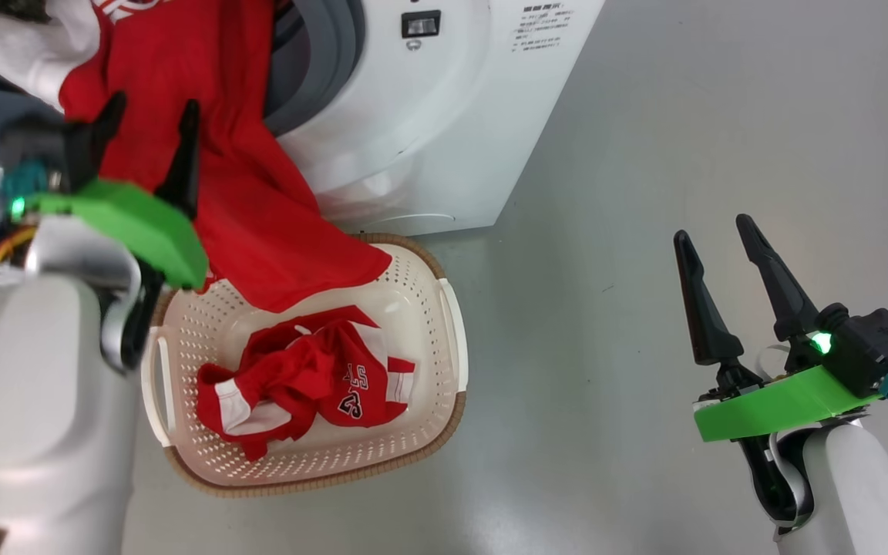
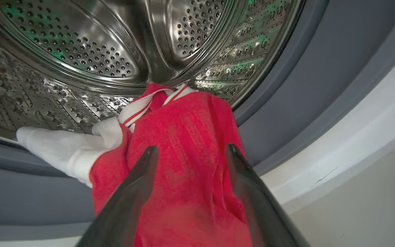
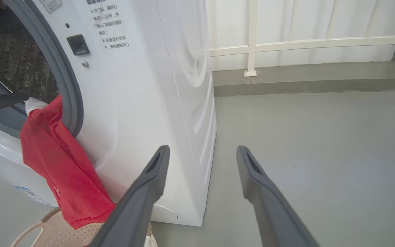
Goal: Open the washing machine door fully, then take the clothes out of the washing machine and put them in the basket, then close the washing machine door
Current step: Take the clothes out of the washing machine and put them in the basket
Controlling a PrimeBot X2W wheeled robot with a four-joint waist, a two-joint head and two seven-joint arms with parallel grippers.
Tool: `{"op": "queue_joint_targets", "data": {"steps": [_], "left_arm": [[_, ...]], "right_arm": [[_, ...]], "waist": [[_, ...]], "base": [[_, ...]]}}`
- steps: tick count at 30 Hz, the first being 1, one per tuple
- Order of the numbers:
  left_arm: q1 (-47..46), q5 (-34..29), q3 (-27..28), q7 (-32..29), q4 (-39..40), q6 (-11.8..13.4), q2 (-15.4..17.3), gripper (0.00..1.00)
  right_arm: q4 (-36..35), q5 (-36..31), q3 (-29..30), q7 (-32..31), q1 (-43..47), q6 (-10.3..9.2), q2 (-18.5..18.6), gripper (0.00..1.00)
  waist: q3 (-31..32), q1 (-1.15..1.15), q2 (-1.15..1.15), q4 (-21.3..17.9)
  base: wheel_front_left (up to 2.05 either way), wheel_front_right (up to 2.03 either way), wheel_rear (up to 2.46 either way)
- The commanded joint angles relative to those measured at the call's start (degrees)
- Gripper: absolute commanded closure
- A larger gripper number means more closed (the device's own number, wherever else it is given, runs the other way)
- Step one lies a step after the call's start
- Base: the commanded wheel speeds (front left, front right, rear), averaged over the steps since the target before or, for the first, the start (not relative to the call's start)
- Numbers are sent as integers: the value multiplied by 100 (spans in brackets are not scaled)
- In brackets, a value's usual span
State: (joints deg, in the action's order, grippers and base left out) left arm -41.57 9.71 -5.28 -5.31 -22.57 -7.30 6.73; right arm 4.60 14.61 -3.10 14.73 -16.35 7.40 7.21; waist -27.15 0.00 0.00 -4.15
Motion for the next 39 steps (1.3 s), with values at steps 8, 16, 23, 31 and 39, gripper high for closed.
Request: {"op": "queue_joint_targets", "data": {"steps": [8, 16, 23, 31, 39], "left_arm": [[-1138, 259, -379, -1031, -864, -17, 331, 0], [-1963, 428, -724, -1287, -1840, -18, 372, 0], [-2516, 588, -835, -1269, -2886, -18, 271, 0], [-2960, 579, -1025, -979, -3799, -18, 268, 0], [-3196, 488, -1328, -651, -4418, -18, 327, 0]], "right_arm": [[-160, -16, -166, 27, -14, 9, -32, 0], [-180, -17, -149, 27, -49, 9, -22, 0], [-175, -23, -209, 27, -148, 9, -37, 0], [-175, -13, -231, 27, -193, 9, -65, 0], [-174, -5, -229, 27, -223, 9, -104, 0]], "waist": [[-97, 0, 0, -61], [-202, 0, 0, -70], [-285, 0, 0, -152], [-361, 0, 0, -267], [-375, 0, 0, -368]], "base": [[0, 0, 0], [0, 0, 0], [0, 0, 0], [0, 0, 0], [0, 0, 0]]}}
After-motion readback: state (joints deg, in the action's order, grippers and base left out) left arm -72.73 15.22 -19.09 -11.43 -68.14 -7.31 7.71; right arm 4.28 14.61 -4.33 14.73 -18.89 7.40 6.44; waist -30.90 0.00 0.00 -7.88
